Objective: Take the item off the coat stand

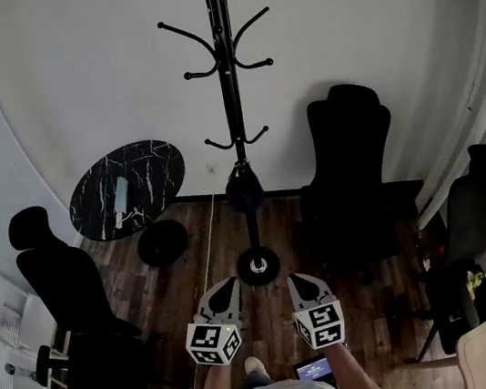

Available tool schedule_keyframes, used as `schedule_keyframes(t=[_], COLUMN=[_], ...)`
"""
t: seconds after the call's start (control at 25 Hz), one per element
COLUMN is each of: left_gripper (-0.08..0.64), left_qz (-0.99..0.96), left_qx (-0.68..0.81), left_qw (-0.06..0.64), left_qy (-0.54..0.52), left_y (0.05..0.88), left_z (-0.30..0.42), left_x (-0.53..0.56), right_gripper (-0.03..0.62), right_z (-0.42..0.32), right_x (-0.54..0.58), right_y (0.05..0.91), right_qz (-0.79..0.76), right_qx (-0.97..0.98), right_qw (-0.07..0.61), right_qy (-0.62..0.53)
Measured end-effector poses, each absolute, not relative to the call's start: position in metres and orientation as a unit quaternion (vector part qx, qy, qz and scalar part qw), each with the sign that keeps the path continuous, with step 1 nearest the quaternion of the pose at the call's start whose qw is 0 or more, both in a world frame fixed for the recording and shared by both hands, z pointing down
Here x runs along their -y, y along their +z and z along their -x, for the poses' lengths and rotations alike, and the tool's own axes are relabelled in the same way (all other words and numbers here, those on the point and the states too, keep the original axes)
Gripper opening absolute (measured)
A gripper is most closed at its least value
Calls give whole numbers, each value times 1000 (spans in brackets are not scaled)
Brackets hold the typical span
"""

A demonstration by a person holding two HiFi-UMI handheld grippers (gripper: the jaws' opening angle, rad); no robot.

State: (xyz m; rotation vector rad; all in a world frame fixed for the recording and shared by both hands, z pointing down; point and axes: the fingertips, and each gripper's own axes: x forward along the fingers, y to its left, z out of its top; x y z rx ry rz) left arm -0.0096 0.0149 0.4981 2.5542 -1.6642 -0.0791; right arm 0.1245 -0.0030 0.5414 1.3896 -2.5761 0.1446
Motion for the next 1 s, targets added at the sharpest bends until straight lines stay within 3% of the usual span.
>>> schedule_keyframes(t=[1.0], left_gripper=[20], left_qz=[-851], left_qx=[517], left_qw=[90], left_qy=[-24], left_y=[516], left_z=[3], left_x=[-46], right_gripper=[12], right_z=[-128], right_x=[-34], right_y=[532], right_qz=[-478], right_qx=[873], right_qw=[60], right_qy=[71])
